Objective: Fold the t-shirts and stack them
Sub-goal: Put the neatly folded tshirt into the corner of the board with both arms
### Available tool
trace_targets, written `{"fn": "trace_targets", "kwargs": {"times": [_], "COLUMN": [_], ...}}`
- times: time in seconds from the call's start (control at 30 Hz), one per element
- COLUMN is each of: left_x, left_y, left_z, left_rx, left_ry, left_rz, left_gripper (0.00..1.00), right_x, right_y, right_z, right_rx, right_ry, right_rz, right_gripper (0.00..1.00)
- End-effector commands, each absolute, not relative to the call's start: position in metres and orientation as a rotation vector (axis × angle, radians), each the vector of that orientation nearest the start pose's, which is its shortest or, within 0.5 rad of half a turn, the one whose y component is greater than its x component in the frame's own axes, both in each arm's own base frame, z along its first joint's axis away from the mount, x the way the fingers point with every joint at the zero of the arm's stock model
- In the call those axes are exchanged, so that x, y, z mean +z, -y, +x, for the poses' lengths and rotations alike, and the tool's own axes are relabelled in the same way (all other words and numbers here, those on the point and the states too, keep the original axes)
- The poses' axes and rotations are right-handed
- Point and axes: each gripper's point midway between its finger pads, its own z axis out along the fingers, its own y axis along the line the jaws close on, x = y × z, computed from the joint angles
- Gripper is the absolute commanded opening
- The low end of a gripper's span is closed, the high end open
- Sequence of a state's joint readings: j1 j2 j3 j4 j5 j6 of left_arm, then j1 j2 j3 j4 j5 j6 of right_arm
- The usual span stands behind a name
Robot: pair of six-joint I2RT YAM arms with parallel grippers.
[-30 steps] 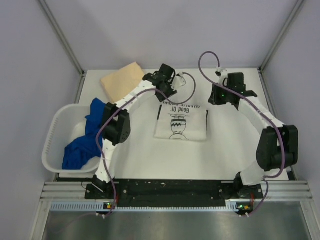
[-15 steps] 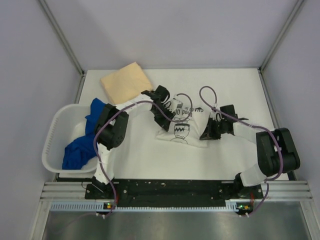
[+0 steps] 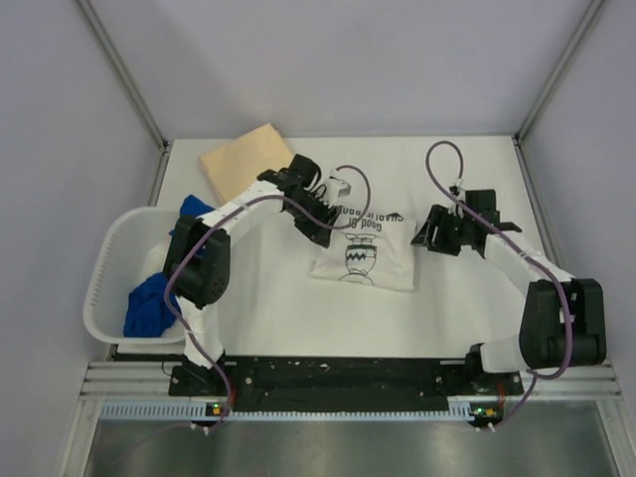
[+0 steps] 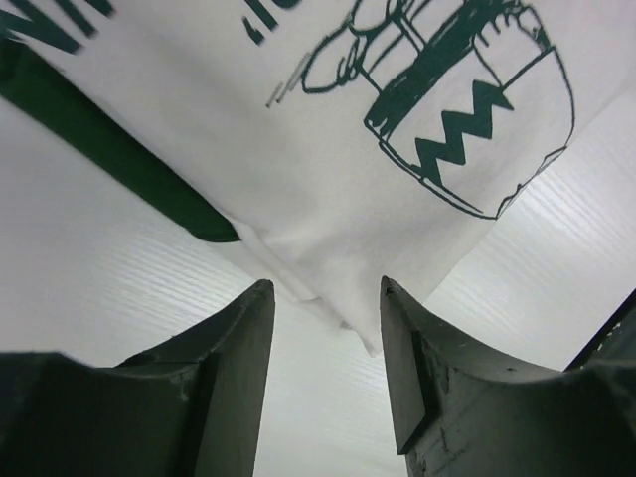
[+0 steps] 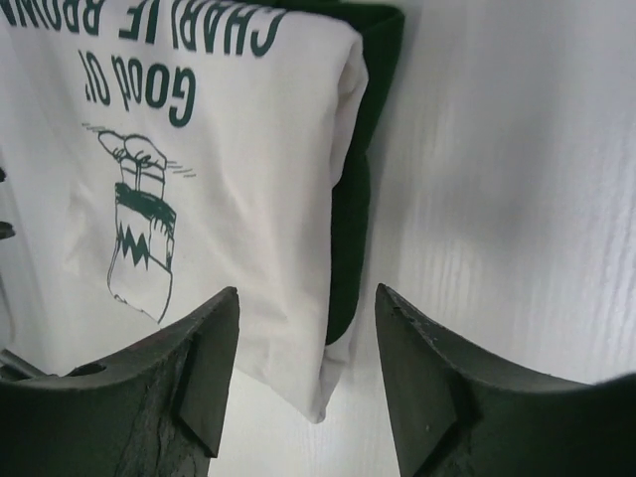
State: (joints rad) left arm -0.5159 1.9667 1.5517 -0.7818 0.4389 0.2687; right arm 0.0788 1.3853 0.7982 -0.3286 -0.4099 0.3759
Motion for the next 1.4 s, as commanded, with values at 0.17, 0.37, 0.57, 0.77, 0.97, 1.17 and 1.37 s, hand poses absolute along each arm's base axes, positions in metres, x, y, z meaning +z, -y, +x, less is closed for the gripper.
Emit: {"fn": "trace_targets", "kwargs": {"times": [0.17, 0.37, 0.57, 0.77, 0.97, 1.17, 1.37], "left_x": [0.118, 0.093, 0.062, 0.055, 0.057, 0.097, 0.120], "left_y": [0.286, 0.299, 0.294, 0.269, 0.256, 0.239, 0.231], "left_z": [0.416, 0.463, 0.484, 0.492, 0.496, 0.512, 0.497], "left_rx": [-0.755, -0.699, -0.637, -0.533, -0.458, -0.301, -0.395], "left_ry": [-2.337, -2.358, -2.412, -2.442, -2.438, -2.352, -2.351], "left_rz": [0.922, 0.845, 0.797, 0.780, 0.788, 0.771, 0.703], "left_gripper": [0.62, 0.66, 0.35, 0.00, 0.05, 0.41, 0.65], "right_x": [0.078, 0.052, 0.033, 0.032, 0.043, 0.053, 0.050], "right_y": [-0.100, -0.111, -0.121, -0.125, -0.130, -0.132, -0.139], "right_z": [0.387, 0.413, 0.418, 0.422, 0.435, 0.443, 0.443], "right_rx": [0.783, 0.880, 0.986, 1.020, 1.063, 1.059, 1.048], "right_ry": [-2.408, -2.418, -2.443, -2.434, -2.402, -2.383, -2.398], "right_rz": [0.205, 0.239, 0.255, 0.241, 0.211, 0.182, 0.134], "right_gripper": [0.71, 0.70, 0.53, 0.18, 0.00, 0.00, 0.00]}}
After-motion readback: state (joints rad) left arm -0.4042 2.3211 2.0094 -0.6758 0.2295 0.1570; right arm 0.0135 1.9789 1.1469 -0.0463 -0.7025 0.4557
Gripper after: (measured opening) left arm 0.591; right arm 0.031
